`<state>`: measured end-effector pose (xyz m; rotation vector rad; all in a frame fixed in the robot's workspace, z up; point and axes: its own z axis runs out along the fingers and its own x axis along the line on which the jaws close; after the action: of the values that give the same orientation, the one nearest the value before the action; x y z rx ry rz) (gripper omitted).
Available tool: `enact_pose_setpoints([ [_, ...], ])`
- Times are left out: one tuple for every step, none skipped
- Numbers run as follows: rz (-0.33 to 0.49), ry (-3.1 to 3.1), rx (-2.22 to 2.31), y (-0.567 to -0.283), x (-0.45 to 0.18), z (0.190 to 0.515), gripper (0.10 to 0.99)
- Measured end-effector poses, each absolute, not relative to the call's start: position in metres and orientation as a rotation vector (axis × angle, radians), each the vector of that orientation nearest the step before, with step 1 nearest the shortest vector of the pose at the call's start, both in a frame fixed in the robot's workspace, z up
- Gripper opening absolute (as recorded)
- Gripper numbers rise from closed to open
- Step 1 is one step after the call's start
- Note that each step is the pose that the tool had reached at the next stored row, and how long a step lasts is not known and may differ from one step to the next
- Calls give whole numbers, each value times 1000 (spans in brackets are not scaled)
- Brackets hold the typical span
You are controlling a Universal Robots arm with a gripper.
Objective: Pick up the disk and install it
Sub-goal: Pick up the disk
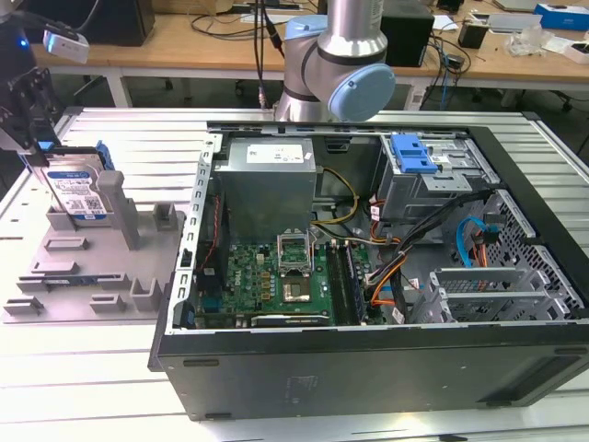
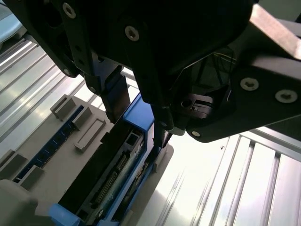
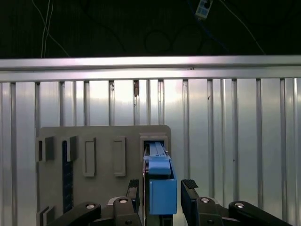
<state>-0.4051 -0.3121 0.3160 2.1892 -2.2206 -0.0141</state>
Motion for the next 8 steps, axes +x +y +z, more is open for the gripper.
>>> enact_pose_setpoints([
  [-14,-2220,2189,-312,-405,316,482],
  [-14,-2220,2189,-312,-405,315,482],
  [-14,-2220,2189,-312,-405,314,482],
  [-14,-2220,2189,-312,-405,314,482],
  [-14,-2220,2189,-312,-405,312,482],
  [-14,-2220,2189,-312,-405,312,482],
  [-14,-2220,2189,-312,-405,311,482],
  [-14,-2220,2189,-312,-405,311,482],
])
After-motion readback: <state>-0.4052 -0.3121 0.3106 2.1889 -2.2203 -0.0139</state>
